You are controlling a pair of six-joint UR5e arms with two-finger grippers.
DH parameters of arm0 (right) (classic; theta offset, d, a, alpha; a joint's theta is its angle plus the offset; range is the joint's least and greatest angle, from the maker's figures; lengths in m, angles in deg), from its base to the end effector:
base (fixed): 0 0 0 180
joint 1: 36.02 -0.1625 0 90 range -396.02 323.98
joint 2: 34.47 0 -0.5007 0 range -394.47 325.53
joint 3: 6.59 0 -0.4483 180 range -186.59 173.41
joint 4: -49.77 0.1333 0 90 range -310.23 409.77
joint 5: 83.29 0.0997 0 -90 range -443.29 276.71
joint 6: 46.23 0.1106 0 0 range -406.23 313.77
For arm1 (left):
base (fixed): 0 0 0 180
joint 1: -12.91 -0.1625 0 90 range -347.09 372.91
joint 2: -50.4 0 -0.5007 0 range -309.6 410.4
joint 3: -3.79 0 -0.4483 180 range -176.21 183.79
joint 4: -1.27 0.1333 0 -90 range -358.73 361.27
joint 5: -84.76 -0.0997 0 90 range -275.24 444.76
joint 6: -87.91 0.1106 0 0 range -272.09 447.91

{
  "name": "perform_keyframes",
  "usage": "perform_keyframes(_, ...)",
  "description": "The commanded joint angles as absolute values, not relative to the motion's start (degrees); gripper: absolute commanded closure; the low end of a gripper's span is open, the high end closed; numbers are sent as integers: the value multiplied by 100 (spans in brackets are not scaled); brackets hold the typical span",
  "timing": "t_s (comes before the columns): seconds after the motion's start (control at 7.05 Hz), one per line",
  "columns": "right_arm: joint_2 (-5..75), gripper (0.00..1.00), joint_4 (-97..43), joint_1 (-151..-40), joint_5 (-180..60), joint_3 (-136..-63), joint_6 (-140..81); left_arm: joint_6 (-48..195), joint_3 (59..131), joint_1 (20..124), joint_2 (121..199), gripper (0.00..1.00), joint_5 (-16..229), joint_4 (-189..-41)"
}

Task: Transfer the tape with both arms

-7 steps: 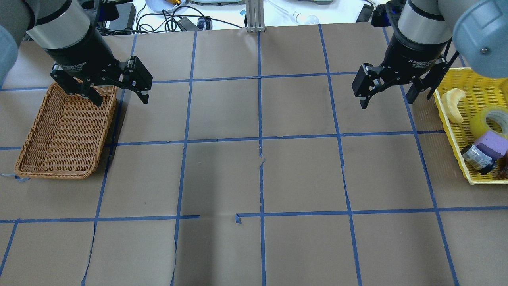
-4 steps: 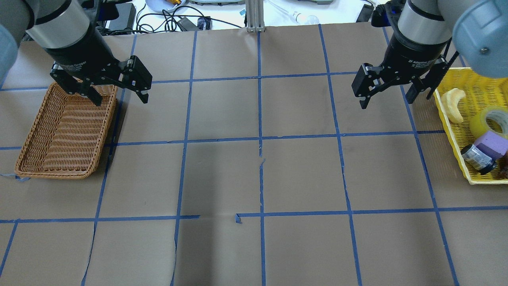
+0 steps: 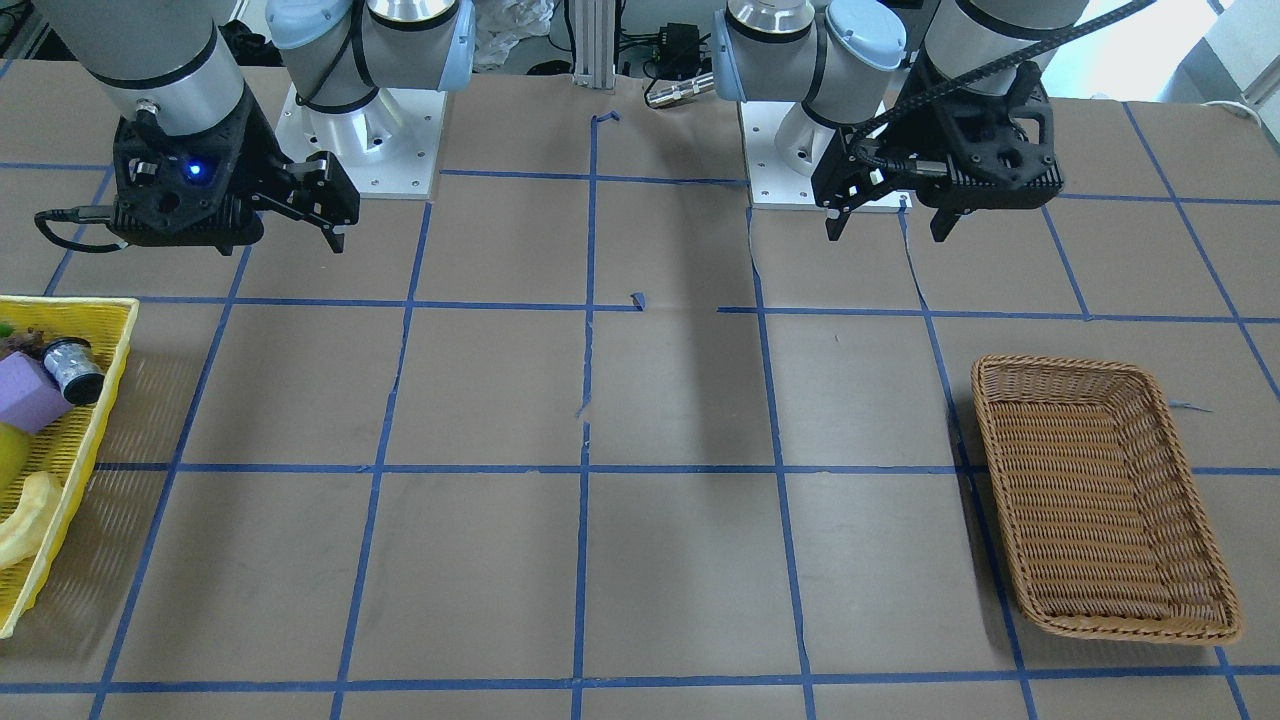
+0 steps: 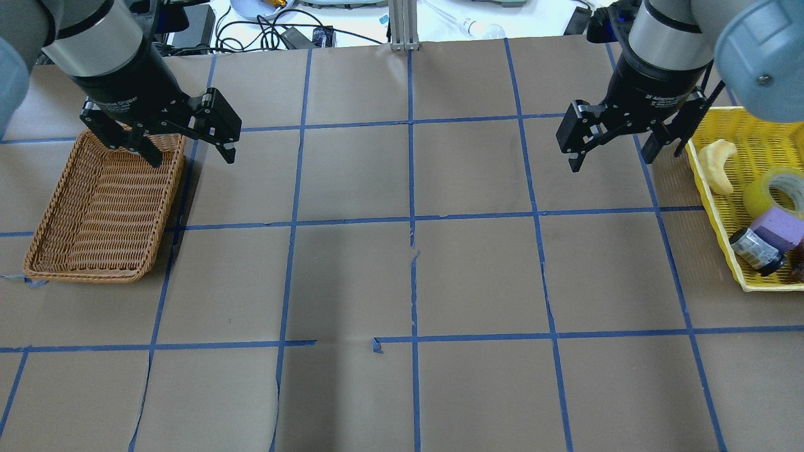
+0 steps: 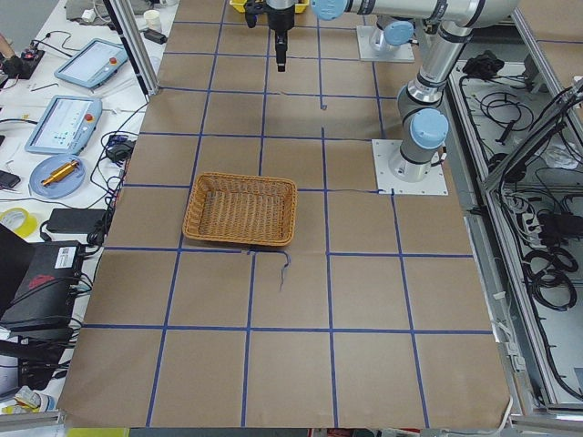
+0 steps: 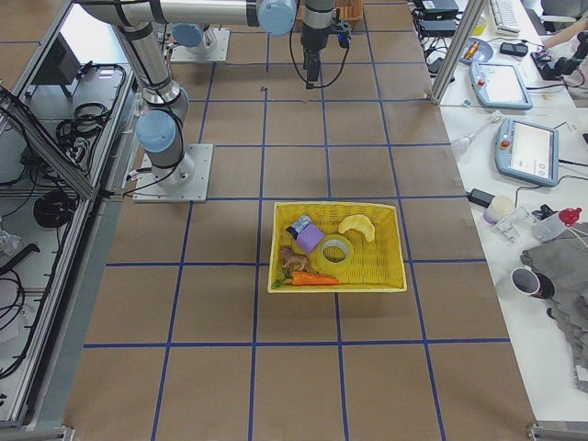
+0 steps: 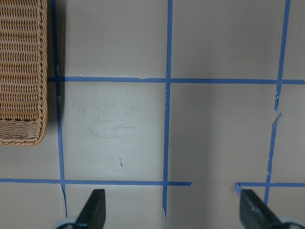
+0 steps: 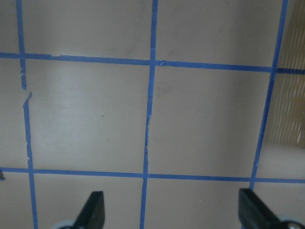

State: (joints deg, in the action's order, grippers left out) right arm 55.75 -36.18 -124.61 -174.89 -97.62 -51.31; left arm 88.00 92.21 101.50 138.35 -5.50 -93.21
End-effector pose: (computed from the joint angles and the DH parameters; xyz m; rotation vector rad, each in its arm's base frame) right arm 0.1170 -0.5393 0.5383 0.1016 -3.1140 -0.1345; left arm -0.1198 -0.5306 0.5792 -0.0361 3.1370 0.0234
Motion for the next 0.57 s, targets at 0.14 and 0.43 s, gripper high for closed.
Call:
perform_keyframes(0.14, 5588, 0, -3610, -12461, -17496, -9764, -5106, 8800, 9221, 10150, 13829, 0, -550, -9321)
perform_keyframes(0.43, 5483, 0, -3994, -11912, -17592, -9755, -6110, 8800, 9221, 10141, 13829, 0, -550, -9321)
